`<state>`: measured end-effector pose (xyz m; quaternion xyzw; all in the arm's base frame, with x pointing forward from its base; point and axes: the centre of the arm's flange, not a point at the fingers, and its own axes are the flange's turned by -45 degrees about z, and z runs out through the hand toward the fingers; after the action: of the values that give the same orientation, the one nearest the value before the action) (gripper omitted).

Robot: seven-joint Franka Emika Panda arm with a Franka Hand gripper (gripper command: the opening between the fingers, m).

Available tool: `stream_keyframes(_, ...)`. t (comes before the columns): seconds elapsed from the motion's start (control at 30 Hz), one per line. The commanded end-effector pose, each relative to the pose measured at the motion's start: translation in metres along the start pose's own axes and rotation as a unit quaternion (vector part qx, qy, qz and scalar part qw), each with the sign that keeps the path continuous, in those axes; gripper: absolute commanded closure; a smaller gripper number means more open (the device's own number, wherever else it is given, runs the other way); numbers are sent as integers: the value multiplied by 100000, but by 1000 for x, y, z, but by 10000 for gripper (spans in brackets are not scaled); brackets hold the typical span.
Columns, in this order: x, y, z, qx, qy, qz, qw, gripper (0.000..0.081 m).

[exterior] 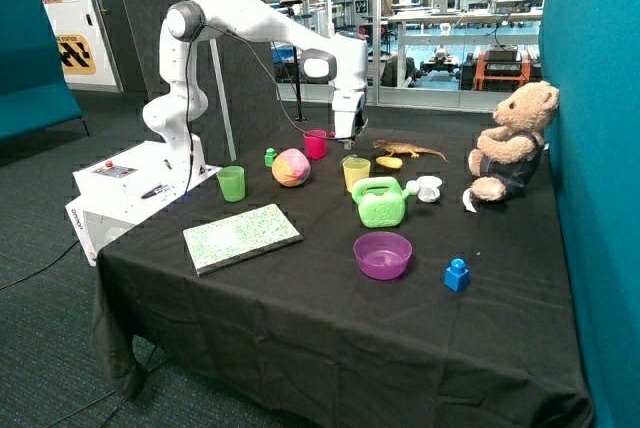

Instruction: Stack the cups

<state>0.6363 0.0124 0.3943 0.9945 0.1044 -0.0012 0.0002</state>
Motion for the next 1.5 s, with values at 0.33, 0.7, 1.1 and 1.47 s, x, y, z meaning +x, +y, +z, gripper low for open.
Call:
stream_keyframes(0.33, 6, 1, 32, 12, 120, 248, 100000, 257)
stream_keyframes(0.7, 17, -1, 37, 11, 120, -274, 100000, 271)
stream_keyframes(1.1, 30, -7, 47, 10, 120, -909, 99996, 302)
stream_keyframes(1.47, 26, -8, 68, 10, 120, -758, 99997, 336)
